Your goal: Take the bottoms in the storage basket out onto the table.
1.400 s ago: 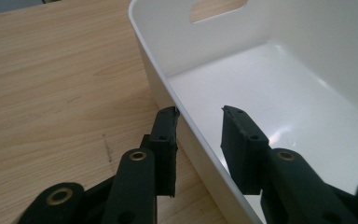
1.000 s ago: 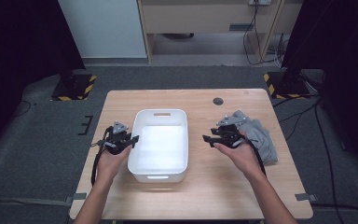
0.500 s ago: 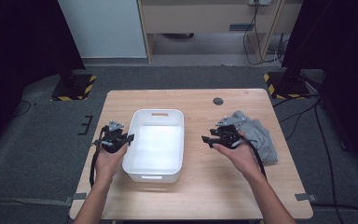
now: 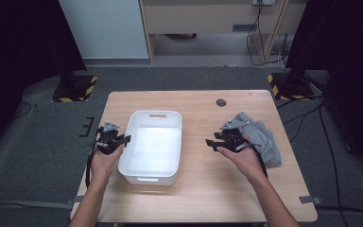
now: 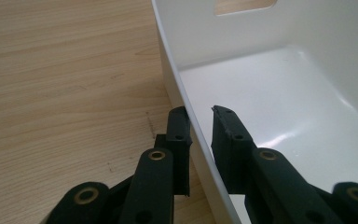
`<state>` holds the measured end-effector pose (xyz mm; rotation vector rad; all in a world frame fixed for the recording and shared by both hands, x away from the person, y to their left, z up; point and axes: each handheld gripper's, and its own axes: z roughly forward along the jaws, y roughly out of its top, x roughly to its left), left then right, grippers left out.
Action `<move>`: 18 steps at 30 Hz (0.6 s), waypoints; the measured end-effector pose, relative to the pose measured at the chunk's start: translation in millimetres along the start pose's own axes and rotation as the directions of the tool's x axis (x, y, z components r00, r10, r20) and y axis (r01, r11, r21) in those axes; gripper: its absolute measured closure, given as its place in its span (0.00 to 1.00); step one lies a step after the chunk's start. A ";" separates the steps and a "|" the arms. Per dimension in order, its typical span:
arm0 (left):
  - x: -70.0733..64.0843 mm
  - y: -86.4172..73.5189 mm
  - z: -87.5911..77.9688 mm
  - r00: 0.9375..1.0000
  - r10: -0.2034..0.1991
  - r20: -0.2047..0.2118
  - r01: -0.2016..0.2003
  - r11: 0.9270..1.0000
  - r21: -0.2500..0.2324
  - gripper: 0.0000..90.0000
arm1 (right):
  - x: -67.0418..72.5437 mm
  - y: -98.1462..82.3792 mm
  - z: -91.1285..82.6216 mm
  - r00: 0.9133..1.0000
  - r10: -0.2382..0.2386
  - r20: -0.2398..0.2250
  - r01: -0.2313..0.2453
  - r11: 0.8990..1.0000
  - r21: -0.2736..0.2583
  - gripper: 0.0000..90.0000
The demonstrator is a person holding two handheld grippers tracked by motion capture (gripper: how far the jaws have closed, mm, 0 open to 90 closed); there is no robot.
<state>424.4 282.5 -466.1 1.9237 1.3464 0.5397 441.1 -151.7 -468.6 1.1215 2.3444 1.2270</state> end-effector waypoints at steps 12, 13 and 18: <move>19.8 -5.0 -7.8 1.000 -0.029 -0.007 0.029 1.000 -0.007 0.86 | -3.2 -2.4 -8.4 0.998 -0.004 0.057 0.005 1.000 -0.029 0.40; 21.3 -5.2 -8.3 1.000 -0.030 -0.008 0.030 1.000 -0.006 0.86 | -3.4 -2.8 -9.8 0.998 -0.001 0.066 0.004 0.999 -0.035 0.39; 28.7 -6.0 -10.3 0.999 -0.040 -0.017 0.040 0.999 -0.005 0.86 | -6.8 -5.8 -15.8 0.996 0.017 0.083 -0.013 0.999 -0.041 0.37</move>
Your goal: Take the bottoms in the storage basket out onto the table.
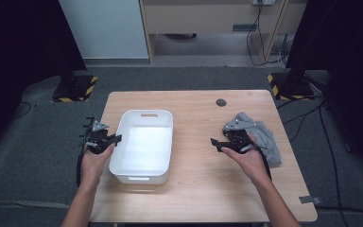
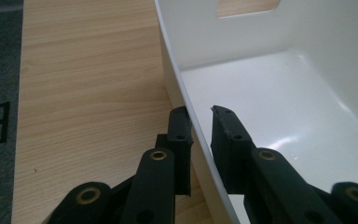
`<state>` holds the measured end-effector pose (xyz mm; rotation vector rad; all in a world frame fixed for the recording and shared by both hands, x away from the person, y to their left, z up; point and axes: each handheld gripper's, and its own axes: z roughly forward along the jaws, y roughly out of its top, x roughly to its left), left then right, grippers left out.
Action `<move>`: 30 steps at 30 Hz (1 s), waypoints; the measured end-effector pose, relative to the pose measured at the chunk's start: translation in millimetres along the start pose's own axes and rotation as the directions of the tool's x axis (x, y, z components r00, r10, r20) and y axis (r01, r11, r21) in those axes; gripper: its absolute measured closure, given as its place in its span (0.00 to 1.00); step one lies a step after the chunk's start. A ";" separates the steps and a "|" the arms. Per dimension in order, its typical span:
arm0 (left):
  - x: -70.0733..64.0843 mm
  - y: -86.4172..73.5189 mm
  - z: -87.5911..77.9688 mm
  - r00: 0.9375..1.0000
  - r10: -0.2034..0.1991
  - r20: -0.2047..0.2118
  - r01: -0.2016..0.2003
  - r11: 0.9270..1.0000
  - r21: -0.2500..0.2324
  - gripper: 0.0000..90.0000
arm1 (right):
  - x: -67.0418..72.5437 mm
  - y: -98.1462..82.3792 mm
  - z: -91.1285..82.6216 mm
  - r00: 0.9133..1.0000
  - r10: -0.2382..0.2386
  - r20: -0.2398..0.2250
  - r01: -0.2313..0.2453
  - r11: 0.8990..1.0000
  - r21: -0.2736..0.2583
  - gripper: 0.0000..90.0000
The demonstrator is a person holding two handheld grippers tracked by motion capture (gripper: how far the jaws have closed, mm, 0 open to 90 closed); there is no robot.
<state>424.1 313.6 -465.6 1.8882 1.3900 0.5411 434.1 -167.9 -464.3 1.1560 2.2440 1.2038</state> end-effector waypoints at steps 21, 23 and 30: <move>28.9 -2.9 -7.3 0.999 -0.030 -0.017 0.030 1.000 -0.002 0.86 | 0.8 -7.4 -4.0 0.999 -0.018 0.027 0.018 1.000 -0.006 0.37; 31.3 -3.2 -8.1 0.999 -0.031 -0.019 0.031 1.000 -0.002 0.86 | 1.2 -7.9 -3.8 0.999 -0.013 0.029 0.013 1.000 -0.006 0.37; 36.4 -4.0 -9.6 0.999 -0.032 -0.018 0.032 0.999 -0.002 0.86 | 0.9 -8.3 -3.6 1.000 -0.010 0.028 0.010 1.000 -0.009 0.37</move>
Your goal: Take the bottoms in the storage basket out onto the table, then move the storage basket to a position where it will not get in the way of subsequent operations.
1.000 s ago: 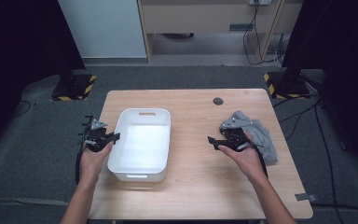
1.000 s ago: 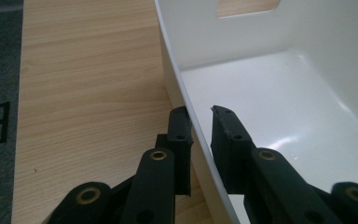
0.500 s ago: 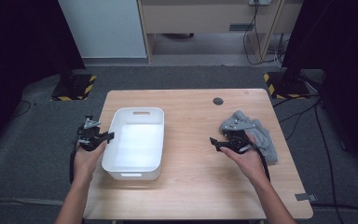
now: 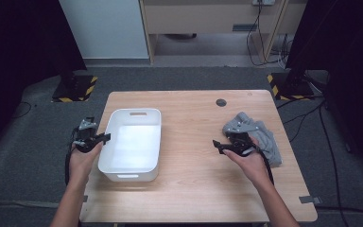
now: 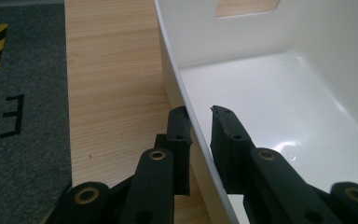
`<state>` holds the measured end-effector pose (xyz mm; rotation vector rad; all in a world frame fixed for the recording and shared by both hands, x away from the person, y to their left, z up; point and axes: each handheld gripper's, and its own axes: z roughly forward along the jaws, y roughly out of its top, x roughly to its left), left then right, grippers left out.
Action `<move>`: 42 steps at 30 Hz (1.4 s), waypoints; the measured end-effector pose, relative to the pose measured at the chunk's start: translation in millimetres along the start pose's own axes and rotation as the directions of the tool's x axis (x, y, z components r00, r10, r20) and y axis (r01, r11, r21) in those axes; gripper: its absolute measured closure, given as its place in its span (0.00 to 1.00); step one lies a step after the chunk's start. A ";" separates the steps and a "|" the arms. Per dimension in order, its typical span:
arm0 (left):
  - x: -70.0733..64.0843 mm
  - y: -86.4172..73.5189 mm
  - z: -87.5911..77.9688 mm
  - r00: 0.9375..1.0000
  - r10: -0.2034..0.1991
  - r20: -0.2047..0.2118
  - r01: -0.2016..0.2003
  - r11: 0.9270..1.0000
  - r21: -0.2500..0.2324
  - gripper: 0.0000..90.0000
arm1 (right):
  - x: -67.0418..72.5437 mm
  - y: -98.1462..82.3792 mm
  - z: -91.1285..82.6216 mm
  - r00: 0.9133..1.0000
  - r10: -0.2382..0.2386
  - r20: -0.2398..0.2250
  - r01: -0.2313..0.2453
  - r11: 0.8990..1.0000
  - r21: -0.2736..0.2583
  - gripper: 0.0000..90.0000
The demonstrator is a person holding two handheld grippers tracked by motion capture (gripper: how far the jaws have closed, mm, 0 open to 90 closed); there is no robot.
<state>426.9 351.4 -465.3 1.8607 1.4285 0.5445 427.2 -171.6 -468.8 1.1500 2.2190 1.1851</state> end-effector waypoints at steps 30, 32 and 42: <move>34.4 2.6 -3.2 1.000 -0.002 -0.012 0.002 1.000 0.002 0.86 | 1.0 1.4 2.4 1.000 0.004 -0.004 -0.004 1.000 0.003 0.37; 35.9 2.9 -3.1 1.000 -0.004 -0.014 0.004 1.000 0.001 0.86 | 1.4 2.1 2.9 1.000 0.001 -0.006 -0.001 1.000 0.002 0.37; 45.6 6.4 -2.2 1.000 -0.006 -0.016 0.006 1.000 0.005 0.86 | 0.2 5.7 5.1 1.000 0.010 -0.006 -0.010 1.000 0.009 0.37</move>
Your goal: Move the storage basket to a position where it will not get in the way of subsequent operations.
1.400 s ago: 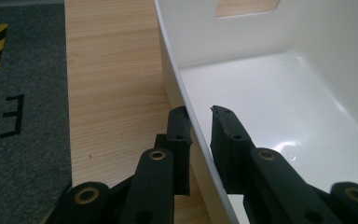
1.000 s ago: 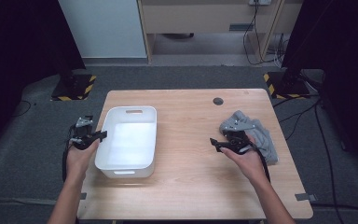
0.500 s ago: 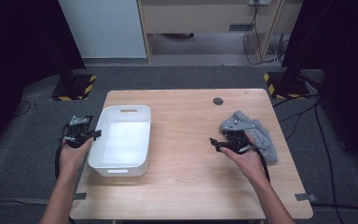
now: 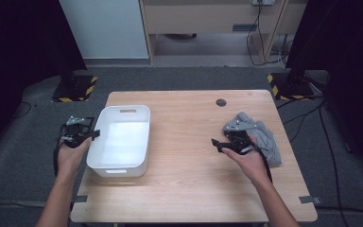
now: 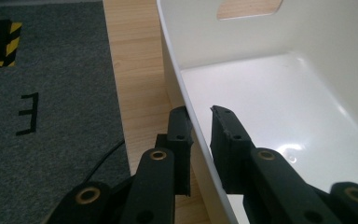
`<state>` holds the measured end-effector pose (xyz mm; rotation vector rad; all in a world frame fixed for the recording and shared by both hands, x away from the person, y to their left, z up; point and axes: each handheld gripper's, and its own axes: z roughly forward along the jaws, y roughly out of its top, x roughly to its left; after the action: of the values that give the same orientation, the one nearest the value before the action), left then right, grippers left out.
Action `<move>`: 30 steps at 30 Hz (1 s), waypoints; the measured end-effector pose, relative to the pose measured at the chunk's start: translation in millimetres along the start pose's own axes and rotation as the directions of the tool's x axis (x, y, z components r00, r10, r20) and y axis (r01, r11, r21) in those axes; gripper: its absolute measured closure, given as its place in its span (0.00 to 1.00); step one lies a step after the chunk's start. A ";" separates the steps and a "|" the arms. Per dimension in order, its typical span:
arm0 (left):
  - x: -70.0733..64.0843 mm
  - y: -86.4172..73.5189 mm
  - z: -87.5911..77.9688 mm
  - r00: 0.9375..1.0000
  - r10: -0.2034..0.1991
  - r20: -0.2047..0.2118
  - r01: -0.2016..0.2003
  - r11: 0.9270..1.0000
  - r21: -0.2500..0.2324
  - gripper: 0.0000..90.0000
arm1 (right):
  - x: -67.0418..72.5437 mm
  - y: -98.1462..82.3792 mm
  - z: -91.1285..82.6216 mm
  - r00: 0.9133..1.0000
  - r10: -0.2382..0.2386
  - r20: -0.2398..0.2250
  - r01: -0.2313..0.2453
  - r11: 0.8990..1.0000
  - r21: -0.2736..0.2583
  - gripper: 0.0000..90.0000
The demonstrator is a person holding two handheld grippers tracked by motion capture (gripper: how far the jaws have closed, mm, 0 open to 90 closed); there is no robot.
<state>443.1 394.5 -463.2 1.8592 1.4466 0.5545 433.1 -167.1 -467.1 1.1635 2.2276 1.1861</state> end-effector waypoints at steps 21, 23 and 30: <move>9.2 6.0 1.0 1.000 -0.017 -0.020 0.017 1.000 -0.010 0.85 | 4.3 -1.6 0.5 1.000 -0.007 -0.009 0.007 1.000 -0.011 0.37; 9.5 5.8 -0.1 1.000 -0.021 -0.012 0.021 1.000 -0.012 0.85 | 4.3 -1.9 0.6 1.000 -0.006 -0.007 0.006 1.000 -0.013 0.37; 1.1 16.9 -22.8 0.999 0.011 -0.034 -0.014 0.996 -0.089 0.69 | 11.2 0.6 4.3 1.000 -0.015 -0.024 0.015 1.000 -0.019 0.39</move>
<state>438.5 399.5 -435.7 1.7985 1.4095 0.6488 429.5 -155.8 -468.5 1.1289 2.2344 1.2184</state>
